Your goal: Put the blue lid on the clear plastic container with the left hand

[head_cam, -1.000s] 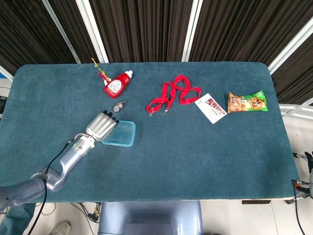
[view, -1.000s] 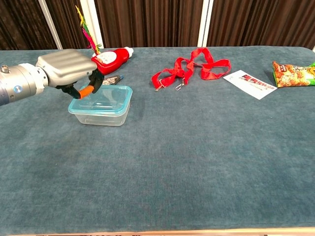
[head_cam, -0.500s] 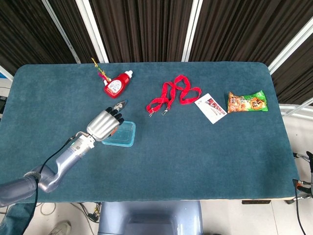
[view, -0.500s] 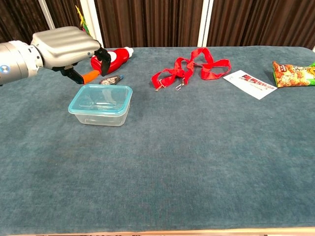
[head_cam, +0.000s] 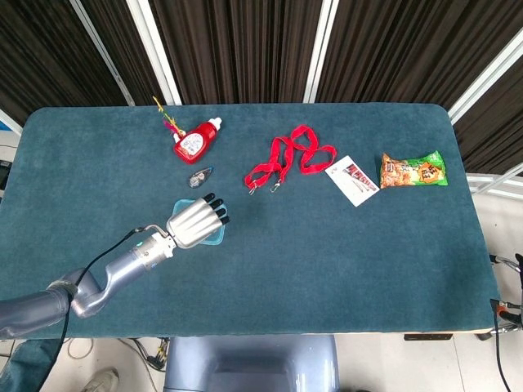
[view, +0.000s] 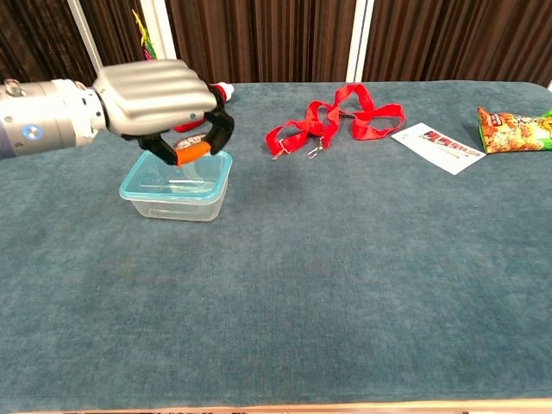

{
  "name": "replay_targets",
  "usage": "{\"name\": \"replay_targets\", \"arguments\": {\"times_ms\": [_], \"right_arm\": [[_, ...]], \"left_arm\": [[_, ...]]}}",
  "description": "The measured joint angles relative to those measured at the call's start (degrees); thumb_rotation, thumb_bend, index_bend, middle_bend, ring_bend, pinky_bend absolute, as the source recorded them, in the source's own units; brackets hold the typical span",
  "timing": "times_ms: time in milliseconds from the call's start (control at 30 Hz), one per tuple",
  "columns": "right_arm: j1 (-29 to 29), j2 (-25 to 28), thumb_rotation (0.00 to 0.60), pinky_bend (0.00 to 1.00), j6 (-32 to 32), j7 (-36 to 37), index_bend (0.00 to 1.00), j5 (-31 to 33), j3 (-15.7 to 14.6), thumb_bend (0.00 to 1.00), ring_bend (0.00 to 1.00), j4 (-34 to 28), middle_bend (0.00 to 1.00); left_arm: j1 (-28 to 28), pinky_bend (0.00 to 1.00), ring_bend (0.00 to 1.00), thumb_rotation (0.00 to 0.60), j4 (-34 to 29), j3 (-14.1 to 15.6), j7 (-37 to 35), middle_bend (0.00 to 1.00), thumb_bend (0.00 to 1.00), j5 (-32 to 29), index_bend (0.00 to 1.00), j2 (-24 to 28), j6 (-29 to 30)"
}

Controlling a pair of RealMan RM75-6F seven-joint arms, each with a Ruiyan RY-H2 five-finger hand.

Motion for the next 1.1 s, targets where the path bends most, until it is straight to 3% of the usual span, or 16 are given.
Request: {"name": "replay_targets", "arguments": {"times_ms": [1100], "right_arm": [[0.07,-0.22,0.6,0.0,-0.65,-0.24,0.07,0.46,-0.1,0.31,0.04,0.15,0.05]], "left_arm": [[1.99,0.34,0.3,0.6,8.63,4.18,-9.24,0.52,0.57,1.69,0.51,-5.3,1.87]]}}
